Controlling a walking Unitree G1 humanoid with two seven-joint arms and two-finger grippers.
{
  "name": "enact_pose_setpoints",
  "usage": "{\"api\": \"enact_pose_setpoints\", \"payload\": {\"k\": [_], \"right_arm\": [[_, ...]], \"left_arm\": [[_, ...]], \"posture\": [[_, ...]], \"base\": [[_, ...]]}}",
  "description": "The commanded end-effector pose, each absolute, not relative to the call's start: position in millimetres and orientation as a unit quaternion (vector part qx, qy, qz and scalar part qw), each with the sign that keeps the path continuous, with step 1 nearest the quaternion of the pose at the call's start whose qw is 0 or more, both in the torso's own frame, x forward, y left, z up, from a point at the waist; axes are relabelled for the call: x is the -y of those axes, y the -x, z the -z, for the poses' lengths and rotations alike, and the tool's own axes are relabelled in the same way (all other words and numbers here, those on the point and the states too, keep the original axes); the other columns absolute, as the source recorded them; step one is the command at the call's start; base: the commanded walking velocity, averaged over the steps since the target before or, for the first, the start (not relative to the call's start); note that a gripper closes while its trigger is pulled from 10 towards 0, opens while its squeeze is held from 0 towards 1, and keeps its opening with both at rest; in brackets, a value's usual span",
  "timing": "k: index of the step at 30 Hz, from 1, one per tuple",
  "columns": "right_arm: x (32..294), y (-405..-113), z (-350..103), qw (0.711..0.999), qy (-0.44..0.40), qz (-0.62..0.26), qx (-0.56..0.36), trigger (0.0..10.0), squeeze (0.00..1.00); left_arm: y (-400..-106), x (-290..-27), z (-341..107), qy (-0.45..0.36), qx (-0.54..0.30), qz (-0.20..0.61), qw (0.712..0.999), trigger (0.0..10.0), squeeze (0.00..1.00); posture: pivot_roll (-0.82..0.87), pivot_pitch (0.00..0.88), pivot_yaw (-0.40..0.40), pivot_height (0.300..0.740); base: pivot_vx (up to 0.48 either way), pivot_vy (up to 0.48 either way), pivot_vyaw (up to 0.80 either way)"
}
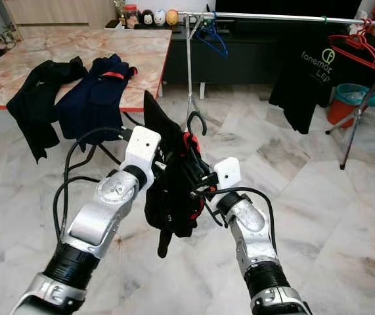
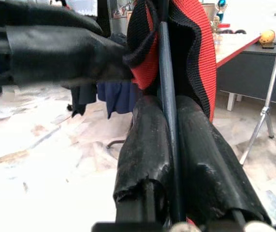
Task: Hang hanger
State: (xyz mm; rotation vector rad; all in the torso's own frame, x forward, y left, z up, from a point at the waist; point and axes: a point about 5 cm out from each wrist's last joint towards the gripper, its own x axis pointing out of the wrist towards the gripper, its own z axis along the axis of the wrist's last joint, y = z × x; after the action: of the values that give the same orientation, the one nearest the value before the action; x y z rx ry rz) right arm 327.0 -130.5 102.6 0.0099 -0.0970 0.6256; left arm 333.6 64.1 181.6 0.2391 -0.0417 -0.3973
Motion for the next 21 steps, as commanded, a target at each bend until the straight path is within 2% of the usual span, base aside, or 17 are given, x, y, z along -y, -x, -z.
{"api": "enact_pose_setpoints", "payload": {"k": [1,5,12,13,14,17,21], "right_arm": [[131,-328,-111,0.948,0.004,-0.311,0.065,0.0,0.0],[141,-330,-108,0.958,0.027,-0.281,0.055,0.0,0.0],[141,-332,-105,0.962,0.03,-0.266,0.047,0.0,0.0],[141,-332,-105,0.962,0.03,-0.266,0.047,0.0,0.0],[140,-334,-105,0.965,0.035,-0.256,0.046,0.0,0.0],[138,-335,-105,0.965,0.042,-0.254,0.044,0.0,0.0],[138,-337,-105,0.971,0.045,-0.232,0.048,0.0,0.0]], "left_arm": [[-334,-73,-179,-0.125,0.022,0.186,0.974,10.0,0.0],[-331,-91,-177,-0.13,0.029,0.188,0.973,10.0,0.0],[-327,-100,-178,-0.109,0.04,0.2,0.973,10.0,0.0],[-327,-100,-178,-0.109,0.04,0.2,0.973,10.0,0.0],[-327,-98,-181,-0.067,0.038,0.203,0.976,10.0,0.0],[-326,-92,-183,-0.022,0.035,0.218,0.975,10.0,0.0],[-321,-76,-185,0.023,0.027,0.268,0.963,10.0,0.0]], "posture": [[0.1,0.0,0.023,0.74],[0.1,0.0,0.02,0.74],[0.11,0.0,0.016,0.74],[0.11,0.0,0.016,0.74],[0.11,0.0,0.015,0.74],[0.11,0.0,0.015,0.74],[0.11,0.0,0.015,0.74]], "base": [[0.0,0.0,0.0],[0.0,0.0,0.0],[0.0,0.0,0.0],[0.0,0.0,0.0],[0.0,0.0,0.0],[0.0,0.0,0.0],[0.0,0.0,0.0]]}}
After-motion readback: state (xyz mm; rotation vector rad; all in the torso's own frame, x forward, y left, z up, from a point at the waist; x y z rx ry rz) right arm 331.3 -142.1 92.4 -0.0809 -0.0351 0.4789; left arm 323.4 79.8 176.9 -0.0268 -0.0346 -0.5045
